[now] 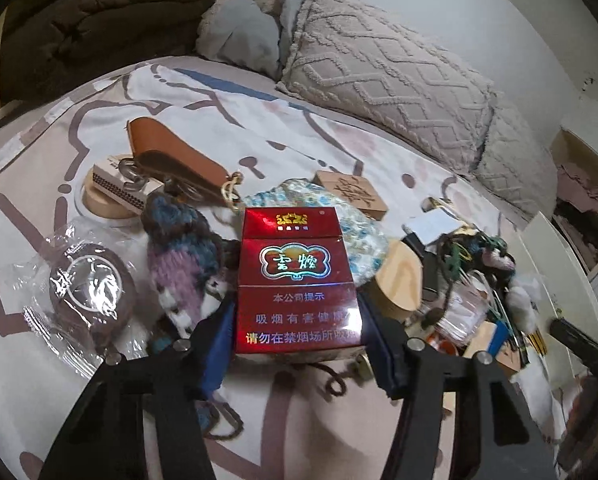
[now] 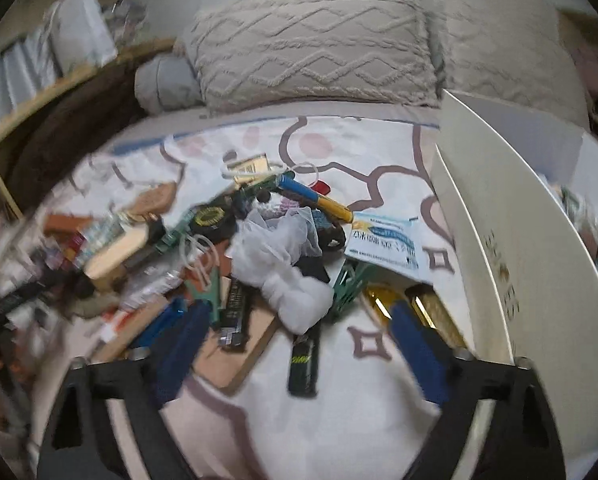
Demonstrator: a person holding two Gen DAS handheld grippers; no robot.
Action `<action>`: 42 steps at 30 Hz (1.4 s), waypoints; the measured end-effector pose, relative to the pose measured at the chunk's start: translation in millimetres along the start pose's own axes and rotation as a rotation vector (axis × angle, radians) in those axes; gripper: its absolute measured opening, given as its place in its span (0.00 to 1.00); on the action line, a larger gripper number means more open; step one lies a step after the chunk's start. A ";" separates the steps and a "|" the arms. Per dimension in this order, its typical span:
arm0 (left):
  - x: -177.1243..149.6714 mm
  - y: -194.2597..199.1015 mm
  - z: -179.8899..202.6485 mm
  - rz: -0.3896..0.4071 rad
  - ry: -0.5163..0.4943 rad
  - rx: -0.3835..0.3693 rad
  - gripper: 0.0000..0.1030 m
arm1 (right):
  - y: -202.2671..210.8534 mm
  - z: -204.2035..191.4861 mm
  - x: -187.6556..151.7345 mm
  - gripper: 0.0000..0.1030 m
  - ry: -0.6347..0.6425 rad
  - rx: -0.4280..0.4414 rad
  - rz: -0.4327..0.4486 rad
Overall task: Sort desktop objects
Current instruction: 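Grasp the red cigarette pack with left tool while right tool grasps white mesh pouf, then lift the cigarette pack with left tool while right tool lifts the mesh pouf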
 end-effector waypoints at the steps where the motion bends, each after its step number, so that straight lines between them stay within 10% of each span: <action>1: -0.7 2.7 3.0 0.002 -0.011 0.003 0.56 | -4.5 -2.9 2.0 0.81 0.028 -0.019 -0.005; 14: -28.5 31.7 58.1 0.005 -0.144 -0.069 0.56 | -31.5 -19.6 14.0 0.71 0.147 -0.048 -0.046; 23: -67.4 32.8 102.9 -0.036 -0.269 -0.085 0.56 | -40.0 -31.1 16.6 0.31 0.198 -0.021 -0.072; 42: -116.9 30.6 141.3 -0.096 -0.358 -0.126 0.56 | 14.4 -36.9 -58.8 0.31 0.230 0.085 -0.074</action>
Point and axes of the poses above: each gripper's, at about its wrist camera, not at the fingertips, and y roughly against the way its jaws point, z to its right, x to its top, the point moved 5 cm from there along -y, roughly the way its jaws point, and after that the axes turned 11 degrees about -z, right-handed, at the moved point
